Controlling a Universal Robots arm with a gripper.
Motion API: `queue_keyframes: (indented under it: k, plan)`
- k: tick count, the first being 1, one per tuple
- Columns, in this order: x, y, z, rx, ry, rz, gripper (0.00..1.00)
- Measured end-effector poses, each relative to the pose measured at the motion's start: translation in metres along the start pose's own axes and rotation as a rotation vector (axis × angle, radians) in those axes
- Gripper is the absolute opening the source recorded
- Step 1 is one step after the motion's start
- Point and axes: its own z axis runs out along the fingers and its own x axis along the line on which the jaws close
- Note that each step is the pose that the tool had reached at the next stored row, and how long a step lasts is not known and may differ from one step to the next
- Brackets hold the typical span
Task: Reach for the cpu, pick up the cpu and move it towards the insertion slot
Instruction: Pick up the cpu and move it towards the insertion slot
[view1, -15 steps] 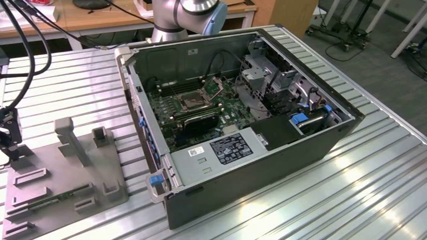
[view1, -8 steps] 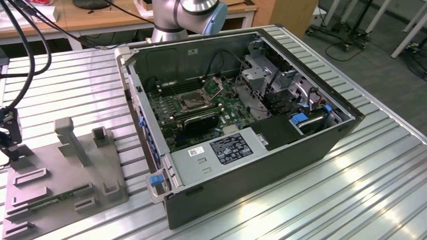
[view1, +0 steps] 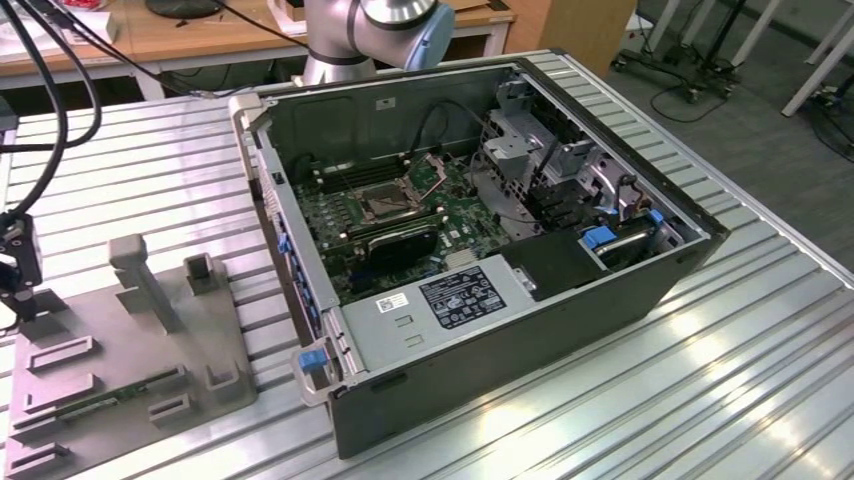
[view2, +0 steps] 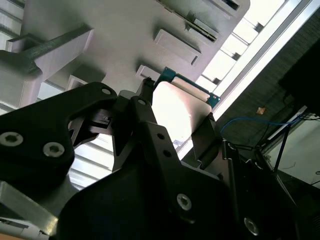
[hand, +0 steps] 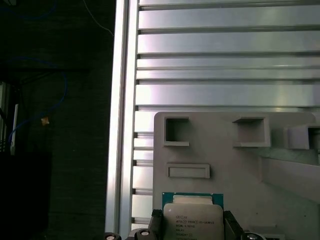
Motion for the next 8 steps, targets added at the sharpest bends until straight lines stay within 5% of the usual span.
queue_keyframes:
  k: [8]
  plan:
    - [0.0,0.0004,-0.0066,0.0002,0.0,0.0,0.55]
